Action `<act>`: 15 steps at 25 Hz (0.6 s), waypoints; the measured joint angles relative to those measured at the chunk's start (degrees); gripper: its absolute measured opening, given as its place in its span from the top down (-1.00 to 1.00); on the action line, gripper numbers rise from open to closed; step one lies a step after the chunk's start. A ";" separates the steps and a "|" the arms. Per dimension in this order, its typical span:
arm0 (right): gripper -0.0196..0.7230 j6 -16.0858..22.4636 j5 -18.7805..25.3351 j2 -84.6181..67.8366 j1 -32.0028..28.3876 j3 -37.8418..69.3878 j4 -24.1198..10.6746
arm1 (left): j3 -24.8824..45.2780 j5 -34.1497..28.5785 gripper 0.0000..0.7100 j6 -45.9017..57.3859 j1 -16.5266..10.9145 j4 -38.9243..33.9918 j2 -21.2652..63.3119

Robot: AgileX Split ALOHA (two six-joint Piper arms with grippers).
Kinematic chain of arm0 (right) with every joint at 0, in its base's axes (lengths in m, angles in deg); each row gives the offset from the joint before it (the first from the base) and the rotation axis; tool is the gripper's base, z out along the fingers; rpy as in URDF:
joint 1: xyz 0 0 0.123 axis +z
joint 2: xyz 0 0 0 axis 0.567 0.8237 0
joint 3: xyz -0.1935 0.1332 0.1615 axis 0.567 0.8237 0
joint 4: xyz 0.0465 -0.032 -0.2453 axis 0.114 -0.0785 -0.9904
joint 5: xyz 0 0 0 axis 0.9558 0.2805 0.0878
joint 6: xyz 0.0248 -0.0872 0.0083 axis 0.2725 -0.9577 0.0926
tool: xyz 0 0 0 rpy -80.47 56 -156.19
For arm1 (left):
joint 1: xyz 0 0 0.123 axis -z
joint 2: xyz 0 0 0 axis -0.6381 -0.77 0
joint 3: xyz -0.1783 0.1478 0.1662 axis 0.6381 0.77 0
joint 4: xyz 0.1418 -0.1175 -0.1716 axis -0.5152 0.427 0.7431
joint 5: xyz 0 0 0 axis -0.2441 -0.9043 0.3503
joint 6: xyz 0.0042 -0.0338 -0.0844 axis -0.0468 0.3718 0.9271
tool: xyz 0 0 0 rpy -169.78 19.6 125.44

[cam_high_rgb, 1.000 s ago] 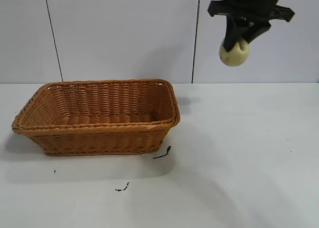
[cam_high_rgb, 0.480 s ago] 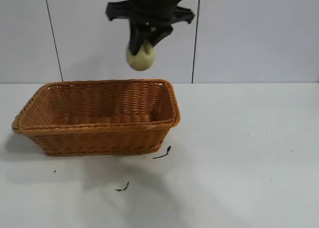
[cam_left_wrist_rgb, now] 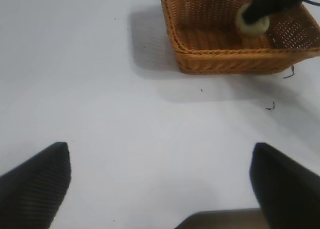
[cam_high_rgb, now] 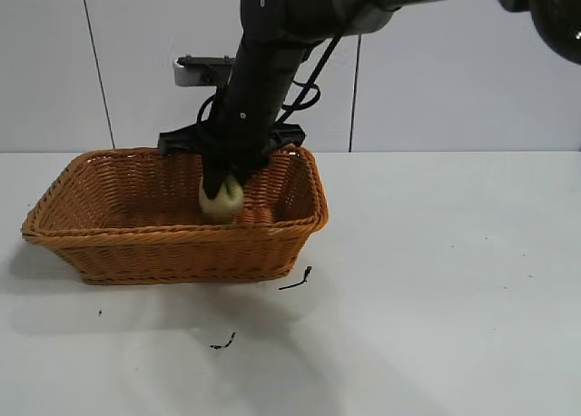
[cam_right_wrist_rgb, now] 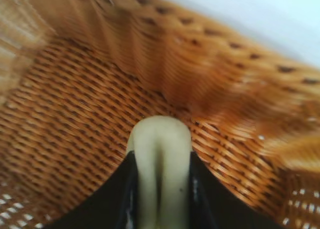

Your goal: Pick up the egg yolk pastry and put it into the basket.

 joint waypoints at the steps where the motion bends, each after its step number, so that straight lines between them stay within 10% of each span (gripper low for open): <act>1: -0.67 0.00 1.36 -0.14 0.00 -0.94 0.00 | 0.00 0.00 -0.96 0.00 0.00 0.00 0.00; 15: -0.82 -0.65 16.37 -5.72 -12.27 -11.59 -7.51 | 0.00 0.00 -0.96 0.00 0.00 0.00 0.00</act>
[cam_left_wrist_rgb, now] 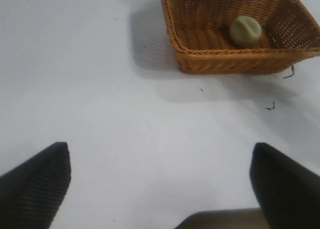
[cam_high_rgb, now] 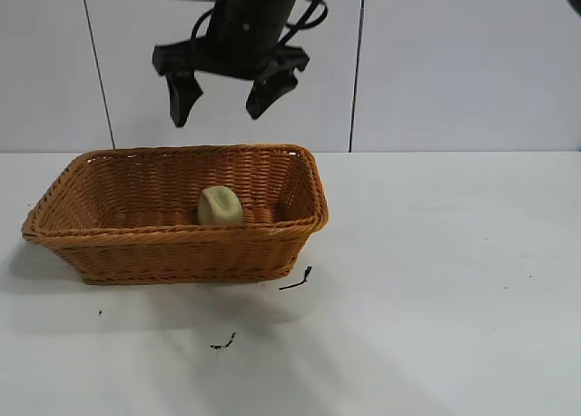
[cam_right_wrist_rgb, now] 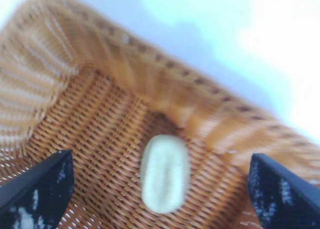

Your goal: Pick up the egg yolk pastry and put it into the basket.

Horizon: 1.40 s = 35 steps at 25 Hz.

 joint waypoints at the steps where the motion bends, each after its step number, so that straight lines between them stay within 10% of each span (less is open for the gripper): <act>1: -0.82 -0.40 0.90 0.00 -1.76 0.00 -0.11 | 0.00 0.00 -0.96 0.00 0.00 0.00 0.00; 17: -0.82 -2.35 2.08 -4.64 -23.09 3.96 0.65 | 0.00 0.00 -0.96 0.00 0.00 0.00 0.00; 35: -0.82 -3.39 2.13 -46.13 -23.56 54.24 1.69 | 0.00 0.00 -0.96 0.00 0.00 0.00 0.00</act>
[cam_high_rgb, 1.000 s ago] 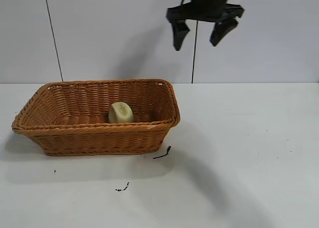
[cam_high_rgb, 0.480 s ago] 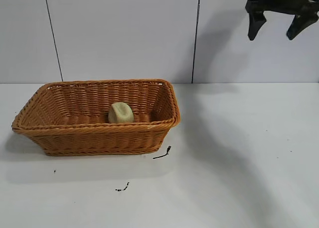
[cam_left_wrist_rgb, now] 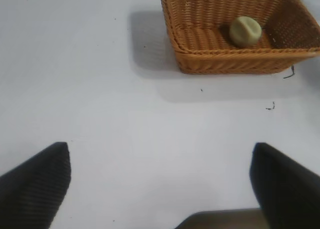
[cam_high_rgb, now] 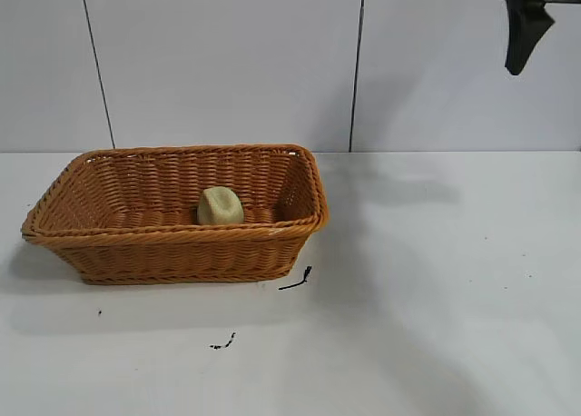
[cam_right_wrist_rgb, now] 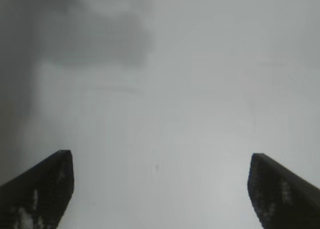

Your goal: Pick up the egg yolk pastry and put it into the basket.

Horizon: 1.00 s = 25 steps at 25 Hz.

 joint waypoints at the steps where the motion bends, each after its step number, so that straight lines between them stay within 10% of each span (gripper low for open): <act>1: -0.82 -0.13 0.00 -3.32 0.00 3.26 0.00 | 0.00 0.00 -0.96 0.00 0.00 0.00 0.00; 15: -0.82 -2.19 -5.58 -50.90 0.00 45.51 0.05 | 0.00 0.00 -0.96 0.00 0.00 0.00 0.00; 25: -0.82 -2.29 -10.64 -79.98 0.00 54.39 1.47 | 0.00 0.00 -0.96 0.00 0.00 0.00 0.00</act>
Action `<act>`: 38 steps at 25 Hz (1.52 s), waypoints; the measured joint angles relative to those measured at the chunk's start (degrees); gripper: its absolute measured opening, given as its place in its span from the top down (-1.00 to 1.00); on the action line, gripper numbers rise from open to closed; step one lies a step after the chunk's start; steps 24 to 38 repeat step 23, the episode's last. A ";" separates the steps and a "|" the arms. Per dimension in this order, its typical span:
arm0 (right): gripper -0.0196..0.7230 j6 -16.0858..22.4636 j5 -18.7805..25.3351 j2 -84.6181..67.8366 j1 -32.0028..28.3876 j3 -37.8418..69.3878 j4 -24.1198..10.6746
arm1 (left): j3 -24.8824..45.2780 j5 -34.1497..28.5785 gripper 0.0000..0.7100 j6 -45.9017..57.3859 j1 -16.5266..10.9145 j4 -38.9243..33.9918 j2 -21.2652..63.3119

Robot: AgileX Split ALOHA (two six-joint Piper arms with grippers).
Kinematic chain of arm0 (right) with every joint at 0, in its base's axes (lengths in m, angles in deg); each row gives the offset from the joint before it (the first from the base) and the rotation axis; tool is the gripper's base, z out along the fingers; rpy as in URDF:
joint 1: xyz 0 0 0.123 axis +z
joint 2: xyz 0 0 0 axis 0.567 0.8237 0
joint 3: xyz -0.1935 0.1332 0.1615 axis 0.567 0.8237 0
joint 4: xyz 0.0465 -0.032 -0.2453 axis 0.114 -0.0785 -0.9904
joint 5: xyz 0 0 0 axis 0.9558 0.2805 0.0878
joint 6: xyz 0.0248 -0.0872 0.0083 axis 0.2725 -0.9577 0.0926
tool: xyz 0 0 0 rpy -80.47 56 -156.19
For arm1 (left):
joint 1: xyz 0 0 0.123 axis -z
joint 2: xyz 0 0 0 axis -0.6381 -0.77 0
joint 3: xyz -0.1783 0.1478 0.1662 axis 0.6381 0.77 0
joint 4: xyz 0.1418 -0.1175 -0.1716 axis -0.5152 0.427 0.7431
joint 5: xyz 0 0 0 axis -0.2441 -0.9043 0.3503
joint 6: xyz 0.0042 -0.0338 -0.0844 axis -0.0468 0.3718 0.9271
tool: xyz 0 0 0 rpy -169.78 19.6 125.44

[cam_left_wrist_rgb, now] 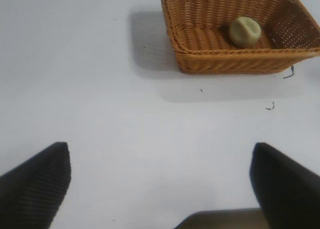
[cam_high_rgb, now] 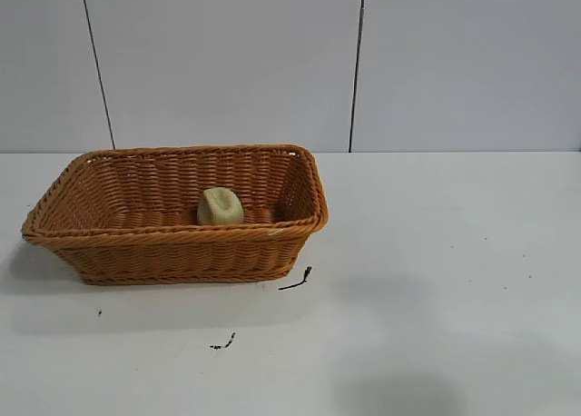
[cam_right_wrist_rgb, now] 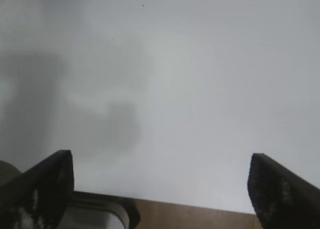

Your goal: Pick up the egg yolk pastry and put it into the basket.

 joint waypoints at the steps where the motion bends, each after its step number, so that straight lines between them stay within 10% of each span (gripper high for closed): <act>1: -0.82 0.00 0.00 -1.71 0.00 0.00 0.07 | 0.00 0.00 -0.96 0.00 0.00 0.00 0.00; 38: -0.82 0.00 0.00 -10.38 3.16 0.00 1.77 | 0.00 0.00 -0.96 0.00 0.00 0.00 0.00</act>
